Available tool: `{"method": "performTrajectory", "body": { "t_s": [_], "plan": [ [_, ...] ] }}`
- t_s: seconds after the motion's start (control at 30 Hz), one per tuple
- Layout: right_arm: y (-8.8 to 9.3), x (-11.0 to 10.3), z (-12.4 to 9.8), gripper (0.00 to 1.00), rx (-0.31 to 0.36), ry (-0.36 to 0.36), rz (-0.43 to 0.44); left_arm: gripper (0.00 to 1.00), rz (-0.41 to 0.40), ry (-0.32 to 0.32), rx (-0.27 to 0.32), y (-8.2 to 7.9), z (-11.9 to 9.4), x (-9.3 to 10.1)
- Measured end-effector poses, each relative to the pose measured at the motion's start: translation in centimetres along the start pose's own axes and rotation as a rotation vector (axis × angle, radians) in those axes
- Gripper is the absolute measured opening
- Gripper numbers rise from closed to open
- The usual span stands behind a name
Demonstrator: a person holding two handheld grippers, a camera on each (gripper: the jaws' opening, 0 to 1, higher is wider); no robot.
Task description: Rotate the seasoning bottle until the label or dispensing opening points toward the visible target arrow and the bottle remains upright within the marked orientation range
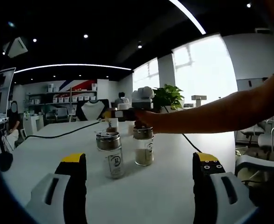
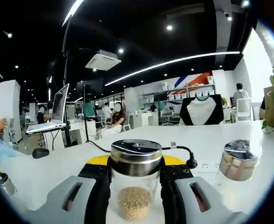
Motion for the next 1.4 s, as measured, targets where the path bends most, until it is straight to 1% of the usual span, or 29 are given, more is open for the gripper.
{"method": "performTrajectory", "body": {
  "t_s": [0.07, 0.17, 0.2, 0.27, 0.3, 0.37, 0.47, 0.53, 0.57, 0.6, 0.63, 0.67, 0.73, 0.8, 0.83, 0.87, 0.9, 0.97, 1.0, 1.07, 1.1, 1.17, 1.23, 1.27, 1.3, 1.33, 1.4],
  "plan": [
    [-0.7, -0.8, -0.9, 0.38, 0.012, -0.018, -0.040, 1.00, -0.012, 0.000, 0.008, -0.1, 0.0, 0.0],
    [-1.3, -1.4, -2.1, 0.38, 0.011, -0.026, -0.049, 1.00, -0.050, 0.005, 0.045, -0.5, -0.1, 0.0],
    [-1.6, -1.8, -2.8, 0.38, 0.016, -0.031, -0.063, 0.99, -0.071, 0.015, 0.066, -0.8, -0.1, 0.1],
    [-2.0, -2.3, -3.7, 0.38, 0.022, -0.042, -0.085, 0.97, -0.099, 0.027, 0.082, -1.0, -0.2, 0.3],
    [-2.2, -2.6, -4.4, 0.38, 0.027, -0.055, -0.105, 0.95, -0.127, 0.033, 0.095, -1.1, -0.2, 0.4],
    [-2.3, -2.9, -5.5, 0.38, 0.025, -0.057, -0.109, 0.87, -0.139, 0.053, 0.125, -1.4, -0.4, 0.6],
    [-2.4, -3.0, -6.1, 0.38, 0.027, -0.055, -0.107, 0.85, -0.137, 0.051, 0.125, -1.4, -0.4, 0.6],
    [-2.6, -3.1, -7.3, 0.38, 0.041, -0.052, -0.107, 0.80, -0.120, 0.047, 0.103, -1.1, -0.2, 0.8],
    [-2.6, -3.0, -8.8, 0.38, 0.045, -0.044, -0.107, 0.79, -0.102, 0.051, 0.097, -0.8, -0.2, 1.0],
    [-2.6, -3.1, -9.1, 0.38, 0.045, -0.044, -0.110, 0.79, -0.098, 0.054, 0.096, -0.8, -0.2, 1.1],
    [-2.6, -3.3, -10.1, 0.38, 0.051, -0.046, -0.119, 0.78, -0.092, 0.058, 0.091, -0.7, -0.1, 1.2],
    [-2.6, -3.6, -11.1, 0.38, 0.057, -0.048, -0.128, 0.77, -0.059, 0.068, 0.062, -0.2, 0.2, 1.7],
    [-2.7, -3.8, -12.3, 0.38, 0.061, -0.042, -0.134, 0.75, -0.051, 0.087, 0.020, 0.4, 0.4, 2.2],
    [-2.8, -4.1, -13.7, 0.38, 0.061, -0.034, -0.146, 0.64, -0.052, 0.074, 0.047, 0.3, 0.4, 2.4],
    [-2.9, -4.4, -14.6, 0.38, 0.066, -0.033, -0.149, 0.63, -0.050, 0.086, 0.053, 0.1, 0.5, 2.7],
    [-2.9, -4.6, -15.2, 0.38, 0.070, -0.037, -0.150, 0.63, -0.055, 0.090, 0.051, 0.1, 0.6, 2.9],
    [-3.0, -5.0, -16.1, 0.38, 0.078, -0.042, -0.149, 0.60, -0.060, 0.094, 0.036, 0.2, 0.7, 3.3],
    [-3.1, -5.4, -17.1, 0.38, 0.084, -0.038, -0.154, 0.51, -0.044, 0.089, 0.045, 0.3, 0.7, 3.6],
    [-3.2, -5.7, -18.0, 0.38, 0.097, -0.028, -0.160, 0.47, -0.036, 0.089, 0.047, 0.3, 0.7, 3.7],
    [-3.2, -6.2, -19.2, 0.38, 0.102, -0.032, -0.155, 0.40, -0.035, 0.089, 0.046, 0.3, 0.8, 3.9],
    [-3.3, -6.9, -20.0, 0.38, 0.113, -0.049, -0.136, 0.32, -0.050, 0.093, 0.045, 0.3, 0.7, 4.0],
    [-3.2, -8.8, -21.5, 0.38, 0.122, -0.114, -0.105, 0.22, -0.048, 0.104, 0.057, 0.2, 0.6, 4.4],
    [-3.1, -9.7, -22.1, 0.38, 0.118, -0.136, -0.105, 0.15, -0.045, 0.113, 0.052, 0.3, 0.6, 4.7],
    [-2.9, -10.8, -22.7, 0.38, 0.111, -0.153, -0.103, 0.11, -0.044, 0.116, 0.047, 0.3, 0.6, 5.0],
    [-2.8, -11.5, -22.9, 0.38, 0.108, -0.167, -0.105, 0.07, -0.044, 0.122, 0.048, 0.3, 0.6, 5.2],
    [-2.7, -12.1, -23.1, 0.38, 0.104, -0.184, -0.112, 0.05, -0.045, 0.123, 0.051, 0.2, 0.6, 5.2],
    [-2.4, -13.7, -23.6, 0.38, 0.101, -0.213, -0.108, 0.04, -0.048, 0.142, 0.060, 0.1, 0.5, 5.6]
  ]
}}
Point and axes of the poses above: the point that each gripper's makers call its tool centre point, and the gripper's own axes: z roughly forward along the fingers, x roughly to its right, y roughly out of its underside, the point moved 4 cm from there along -z, roughly backward along the fingers, and after that the axes turned 3 degrees about -x, right-handed, at the moved point
